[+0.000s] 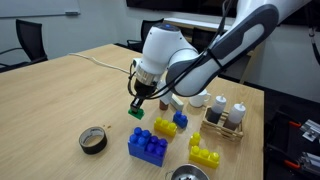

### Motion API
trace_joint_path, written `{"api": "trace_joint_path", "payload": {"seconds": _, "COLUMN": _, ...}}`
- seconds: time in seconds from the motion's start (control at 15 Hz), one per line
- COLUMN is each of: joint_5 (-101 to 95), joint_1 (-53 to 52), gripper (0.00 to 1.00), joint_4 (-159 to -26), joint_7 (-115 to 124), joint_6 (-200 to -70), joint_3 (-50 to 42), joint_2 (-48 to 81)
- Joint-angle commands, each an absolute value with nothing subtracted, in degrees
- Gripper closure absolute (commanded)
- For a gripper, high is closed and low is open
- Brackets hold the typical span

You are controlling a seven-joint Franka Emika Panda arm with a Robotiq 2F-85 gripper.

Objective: Pick up the green object from the blue object and put it on the table

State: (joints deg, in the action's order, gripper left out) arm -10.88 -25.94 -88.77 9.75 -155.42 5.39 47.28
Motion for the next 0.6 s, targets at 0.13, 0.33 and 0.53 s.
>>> {"api": "trace_joint_path", "payload": {"seconds": 0.13, "joint_5": -8.43, "joint_1": -24.19, "gripper": 0.93, "joint_4": -80.01, "joint_7": 2.74, "joint_6": -153.12, "joint_3": 8.88, "joint_2": 54.52}}
{"api": "trace_joint_path", "payload": {"seconds": 0.33, "joint_5": -9.76, "joint_1": -24.95, "gripper": 0.93, "joint_4": -77.18, "joint_7": 0.04, "joint_6": -149.15, "joint_3": 8.08, "joint_2": 56.19}}
{"api": "trace_joint_path", "payload": {"seconds": 0.53, "joint_5": -9.16, "joint_1": -24.41, "gripper": 0.45, "joint_4": -75.20, "joint_7": -2.70, "joint_6": -146.06, "joint_3": 9.22, "joint_2": 57.26}}
